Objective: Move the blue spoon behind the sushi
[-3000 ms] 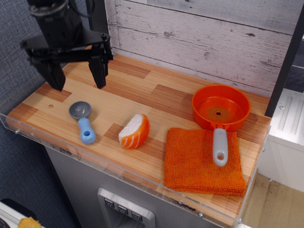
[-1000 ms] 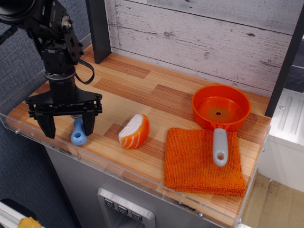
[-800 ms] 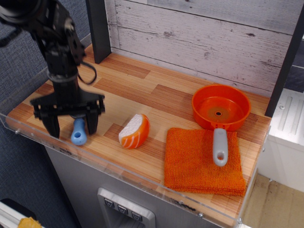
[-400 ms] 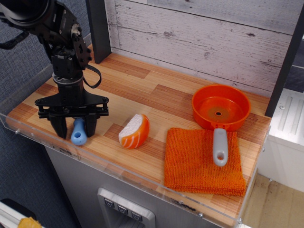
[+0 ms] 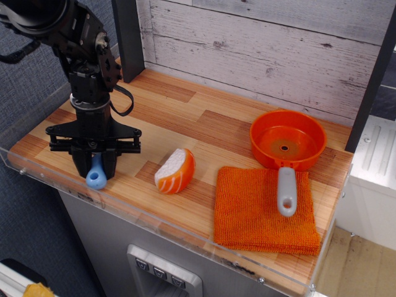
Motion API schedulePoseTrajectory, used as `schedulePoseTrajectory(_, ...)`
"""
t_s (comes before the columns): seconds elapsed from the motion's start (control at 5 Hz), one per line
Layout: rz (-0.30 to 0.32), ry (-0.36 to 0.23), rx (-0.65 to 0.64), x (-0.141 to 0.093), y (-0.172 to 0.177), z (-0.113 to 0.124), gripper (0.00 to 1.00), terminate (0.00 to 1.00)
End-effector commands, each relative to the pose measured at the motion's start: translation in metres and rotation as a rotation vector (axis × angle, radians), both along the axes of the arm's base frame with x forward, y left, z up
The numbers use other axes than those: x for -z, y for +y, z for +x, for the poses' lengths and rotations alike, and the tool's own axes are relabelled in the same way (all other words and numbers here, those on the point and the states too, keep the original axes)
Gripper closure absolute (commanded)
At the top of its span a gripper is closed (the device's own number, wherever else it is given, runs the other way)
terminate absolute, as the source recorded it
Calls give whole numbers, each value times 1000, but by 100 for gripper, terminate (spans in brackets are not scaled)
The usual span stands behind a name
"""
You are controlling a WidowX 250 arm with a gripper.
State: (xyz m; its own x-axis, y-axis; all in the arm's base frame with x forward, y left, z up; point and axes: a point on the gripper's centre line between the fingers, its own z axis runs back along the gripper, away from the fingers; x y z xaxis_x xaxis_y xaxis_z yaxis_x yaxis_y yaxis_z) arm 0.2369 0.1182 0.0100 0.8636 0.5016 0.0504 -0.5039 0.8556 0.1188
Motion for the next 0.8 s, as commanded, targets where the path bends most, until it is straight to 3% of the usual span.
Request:
schedulePoseTrajectory(0.0, 41, -144, 158, -52, -5, 8, 100, 0)
schedulePoseTrajectory(0.4, 74, -265, 296, -116, -5, 24, 100, 0)
schedulePoseTrajectory(0.6, 70, -251, 405, -119, -11, 60, 100, 0)
